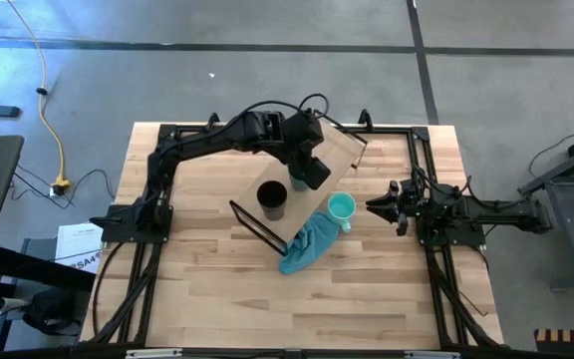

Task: Stack small to large cups/mugs on shelf
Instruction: Put the green cup on the shelf, then put the light blue mug on the shelf

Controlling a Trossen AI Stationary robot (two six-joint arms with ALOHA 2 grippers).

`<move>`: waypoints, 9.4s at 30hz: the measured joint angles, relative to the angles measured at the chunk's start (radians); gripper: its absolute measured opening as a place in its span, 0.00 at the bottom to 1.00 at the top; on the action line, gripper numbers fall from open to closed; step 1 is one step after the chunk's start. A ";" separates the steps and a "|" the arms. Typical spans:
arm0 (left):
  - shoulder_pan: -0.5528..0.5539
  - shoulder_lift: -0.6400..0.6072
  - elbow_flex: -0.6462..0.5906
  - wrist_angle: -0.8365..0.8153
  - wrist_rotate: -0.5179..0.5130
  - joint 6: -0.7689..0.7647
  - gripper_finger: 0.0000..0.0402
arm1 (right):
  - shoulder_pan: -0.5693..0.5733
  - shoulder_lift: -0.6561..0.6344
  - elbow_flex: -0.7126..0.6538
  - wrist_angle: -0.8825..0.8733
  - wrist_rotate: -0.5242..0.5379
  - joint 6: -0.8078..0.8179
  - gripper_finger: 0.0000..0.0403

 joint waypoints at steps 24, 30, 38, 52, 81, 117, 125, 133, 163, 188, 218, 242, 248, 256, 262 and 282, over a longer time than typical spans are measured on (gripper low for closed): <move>-0.195 -0.369 0.082 0.217 -0.192 0.451 0.32 | 0.000 -0.002 -0.002 0.022 0.000 0.027 0.22; -0.233 -0.434 0.081 0.152 -0.222 0.624 0.32 | 0.000 -0.002 -0.002 0.025 0.026 0.187 0.22; -0.242 -0.516 0.081 0.048 -0.209 0.688 0.32 | 0.000 0.000 -0.002 0.132 0.063 0.117 0.22; -0.242 -0.676 0.003 -0.001 -0.210 0.621 0.32 | 0.000 0.000 -0.002 0.347 0.064 -0.112 0.22; -0.243 -1.017 -1.087 0.995 -0.291 0.514 0.32 | 0.000 0.000 -0.001 0.452 0.064 -0.086 0.22; -0.268 -1.467 -1.484 0.925 -0.379 0.291 0.32 | 0.000 0.074 0.108 -0.273 0.270 0.461 0.22; -0.268 -1.468 -1.484 0.898 -0.369 0.288 0.32 | 0.000 0.186 0.230 -0.371 0.300 0.573 0.22; -0.269 -1.518 -1.499 0.822 -0.356 0.258 0.32 | 0.000 0.345 0.385 -0.371 0.215 0.511 0.22; -0.268 -1.964 -1.830 0.722 -0.358 0.138 0.32 | 0.000 0.797 0.807 -0.925 0.182 0.724 0.22; -0.268 -2.044 -1.844 0.650 -0.396 -0.098 0.32 | -0.001 1.173 0.975 -0.933 0.145 0.516 0.22; -0.269 -2.035 -2.087 1.083 -0.268 0.458 0.32 | -0.021 1.162 0.973 -0.923 0.145 0.491 0.22; -0.268 -2.045 -2.107 0.956 -0.160 0.442 0.32 | -0.021 1.163 0.969 -0.953 0.121 0.471 0.22; -0.268 -2.045 -2.107 1.019 -0.168 0.481 0.32 | -0.021 1.163 0.969 -0.954 0.121 0.464 0.22; -0.268 -2.045 -2.106 1.054 -0.087 0.507 0.32 | -0.021 1.163 0.969 -0.954 0.121 0.464 0.22; -0.268 -2.045 -2.106 1.149 0.010 0.560 0.32 | -0.021 1.163 0.969 -0.954 0.121 0.464 0.22; -0.268 -2.045 -2.259 1.450 0.005 0.521 0.32 | -0.021 1.163 0.969 -0.971 0.107 0.471 0.22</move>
